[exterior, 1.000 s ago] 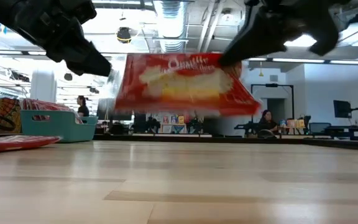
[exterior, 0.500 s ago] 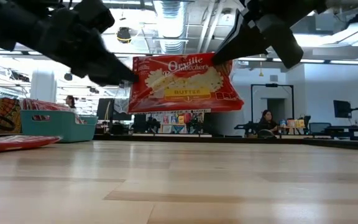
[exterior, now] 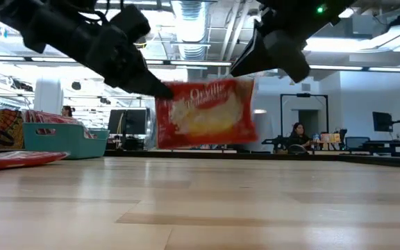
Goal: Sort popcorn bags into baskets
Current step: Put the red popcorn bag in the blue bin
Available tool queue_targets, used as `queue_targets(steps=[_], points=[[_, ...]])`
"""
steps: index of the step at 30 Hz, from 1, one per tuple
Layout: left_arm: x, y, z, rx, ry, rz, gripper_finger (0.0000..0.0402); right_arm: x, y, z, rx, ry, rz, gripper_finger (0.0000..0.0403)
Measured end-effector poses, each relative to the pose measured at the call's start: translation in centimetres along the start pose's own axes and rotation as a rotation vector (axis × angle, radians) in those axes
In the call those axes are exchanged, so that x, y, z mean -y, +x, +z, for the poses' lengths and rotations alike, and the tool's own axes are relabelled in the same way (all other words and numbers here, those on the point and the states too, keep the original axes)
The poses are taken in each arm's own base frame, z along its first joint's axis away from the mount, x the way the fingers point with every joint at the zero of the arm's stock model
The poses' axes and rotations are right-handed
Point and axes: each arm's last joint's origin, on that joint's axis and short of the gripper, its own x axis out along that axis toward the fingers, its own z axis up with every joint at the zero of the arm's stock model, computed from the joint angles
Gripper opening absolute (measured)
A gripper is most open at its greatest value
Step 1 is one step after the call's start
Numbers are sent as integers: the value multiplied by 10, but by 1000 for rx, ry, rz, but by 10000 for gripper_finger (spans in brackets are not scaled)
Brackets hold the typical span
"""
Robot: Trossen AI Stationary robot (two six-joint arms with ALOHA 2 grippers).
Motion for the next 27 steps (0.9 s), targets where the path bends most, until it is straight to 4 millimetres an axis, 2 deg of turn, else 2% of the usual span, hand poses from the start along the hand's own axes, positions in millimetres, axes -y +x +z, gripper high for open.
queue_targets(steps=[7, 12, 15, 23, 27], points=[[-6, 3, 4, -64, 65, 77, 6, -2, 2, -2, -13, 250, 98, 153], [3, 2, 3, -63, 159, -132, 10, -6, 1, -6, -67, 343, 222, 208], [7, 0, -2, -106, 265, -157, 11, -7, 0, -8, -88, 372, 260, 233], [6, -2, -8, -179, 332, -73, 12, -12, -3, -7, -107, 457, 393, 255], [10, -3, -6, -156, 378, -65, 10, -14, 6, -21, -142, 526, 372, 255]])
